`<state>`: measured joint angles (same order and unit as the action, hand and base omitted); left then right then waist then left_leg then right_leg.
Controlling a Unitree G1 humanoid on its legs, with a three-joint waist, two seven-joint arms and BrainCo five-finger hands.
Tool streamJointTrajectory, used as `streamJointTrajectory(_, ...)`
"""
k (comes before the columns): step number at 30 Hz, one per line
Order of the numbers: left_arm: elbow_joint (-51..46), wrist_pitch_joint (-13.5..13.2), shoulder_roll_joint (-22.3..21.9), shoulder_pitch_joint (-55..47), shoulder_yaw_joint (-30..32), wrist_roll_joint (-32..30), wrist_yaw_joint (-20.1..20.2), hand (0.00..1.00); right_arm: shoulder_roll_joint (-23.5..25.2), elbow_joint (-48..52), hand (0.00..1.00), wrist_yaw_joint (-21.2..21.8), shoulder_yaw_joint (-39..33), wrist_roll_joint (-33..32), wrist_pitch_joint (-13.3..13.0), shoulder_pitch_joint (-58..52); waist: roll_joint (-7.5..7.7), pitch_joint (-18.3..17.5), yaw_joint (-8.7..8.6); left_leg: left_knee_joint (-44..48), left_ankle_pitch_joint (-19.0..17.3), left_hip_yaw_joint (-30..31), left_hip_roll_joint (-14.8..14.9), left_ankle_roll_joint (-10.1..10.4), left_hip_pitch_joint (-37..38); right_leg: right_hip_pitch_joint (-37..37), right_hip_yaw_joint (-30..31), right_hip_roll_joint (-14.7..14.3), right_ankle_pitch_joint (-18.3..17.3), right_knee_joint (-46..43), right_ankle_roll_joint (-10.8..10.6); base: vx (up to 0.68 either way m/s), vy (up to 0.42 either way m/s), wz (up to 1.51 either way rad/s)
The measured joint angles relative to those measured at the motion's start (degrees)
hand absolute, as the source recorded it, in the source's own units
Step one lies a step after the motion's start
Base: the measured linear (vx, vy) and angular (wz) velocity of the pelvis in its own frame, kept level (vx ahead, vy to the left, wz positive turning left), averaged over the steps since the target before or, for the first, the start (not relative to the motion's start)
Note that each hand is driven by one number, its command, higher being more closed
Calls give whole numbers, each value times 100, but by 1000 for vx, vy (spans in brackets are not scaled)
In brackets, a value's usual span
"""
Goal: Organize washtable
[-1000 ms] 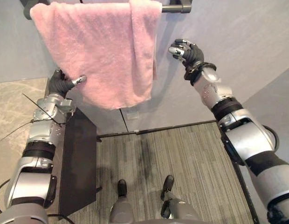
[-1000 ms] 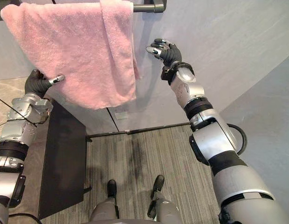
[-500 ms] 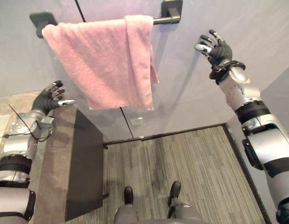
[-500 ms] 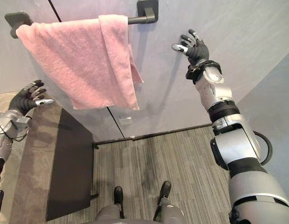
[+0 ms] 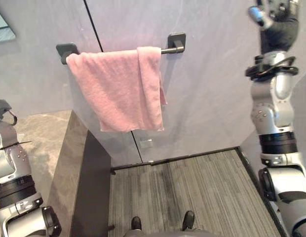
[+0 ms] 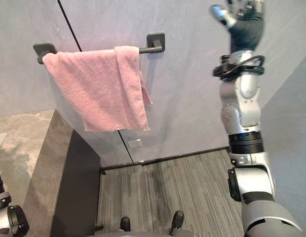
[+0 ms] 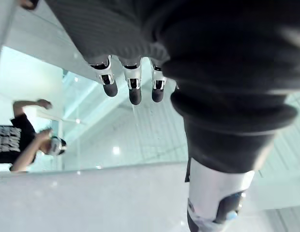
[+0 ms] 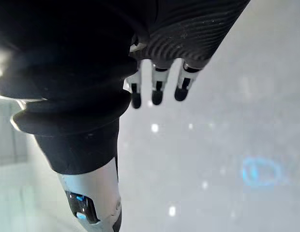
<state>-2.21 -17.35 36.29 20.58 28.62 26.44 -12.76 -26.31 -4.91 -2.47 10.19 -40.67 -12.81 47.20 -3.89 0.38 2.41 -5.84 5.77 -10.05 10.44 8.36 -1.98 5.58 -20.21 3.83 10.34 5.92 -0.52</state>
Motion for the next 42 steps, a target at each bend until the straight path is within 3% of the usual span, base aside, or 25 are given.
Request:
streamJointTrajectory(2, -68, 11, 6, -121, -448, 270, 395, 0, 162, 0, 0, 281, 626, -97, 89, -18, -63, -43, 6, 0, 1, -63, 25, -1, 2, -5, -4, -6, -6, 1, 5, -33, 26, 1)
streamJointTrajectory(8, -85, 172, 50, -605, -1596, 943, 1347, 0, 324, -45, 0, 723, 1678, -180, 223, -48, -72, -48, 10, 1, 6, -213, 70, -3, -14, -1, -30, -9, -17, 2, 16, -16, 9, 3)
streamJointTrajectory(11, -60, 303, 84, -616, -2135, 1611, 1935, 0, 386, -85, 0, 1014, 2250, -471, 273, -50, -71, -48, 23, 1, 7, -229, 67, -2, -46, 30, -27, -1, -14, 0, 9, 7, 10, 0)
streamJointTrajectory(14, 7, 405, 408, -617, -2813, 2018, 2527, 0, 440, -537, 0, 1345, 3010, -610, 373, -43, -71, -47, 25, 1, 19, -224, 62, 3, -134, 107, -38, 6, -7, -14, -19, 24, 20, 2)
streamJointTrajectory(20, 825, 598, 633, -612, -3367, 2324, 3121, 0, 400, -909, 0, 1652, 3545, -645, 514, 19, -44, -29, 67, 4, 47, -105, 68, -1, -352, 249, -151, 0, 17, -22, 13, 56, 29, 9)
streamJointTrajectory(22, 982, 628, 637, -585, -3391, 2474, 3171, 0, 414, -1040, 0, 1650, 3545, -642, 516, 144, -7, 16, 163, 6, 47, -111, 66, 0, -385, 284, -151, 2, 17, -22, 14, 55, 35, 5)
streamJointTrajectory(29, 1520, 679, 740, -225, -3506, 2518, 3249, 0, 653, -1507, 0, 1636, 3543, -393, 521, 655, 91, 275, 190, 38, 62, 44, 48, 16, -585, 386, -278, 26, 17, -22, 15, 32, 40, 10)
streamJointTrajectory(33, 1668, 686, 739, 54, -3496, 2519, 3251, 0, 741, -1770, 0, 1620, 3513, -303, 529, 709, 69, 424, 311, 42, 69, 61, 51, 21, -642, 471, -290, 21, 17, -23, 15, 41, 38, 2)
streamJointTrajectory(42, 1728, 686, 738, 109, -3464, 2518, 3226, 0, 907, -2412, 0, 1367, 2997, -130, 542, 1176, -45, 707, 313, 42, 81, 173, 43, 29, -738, 489, -384, 27, 9, -22, 18, 21, 36, 6)
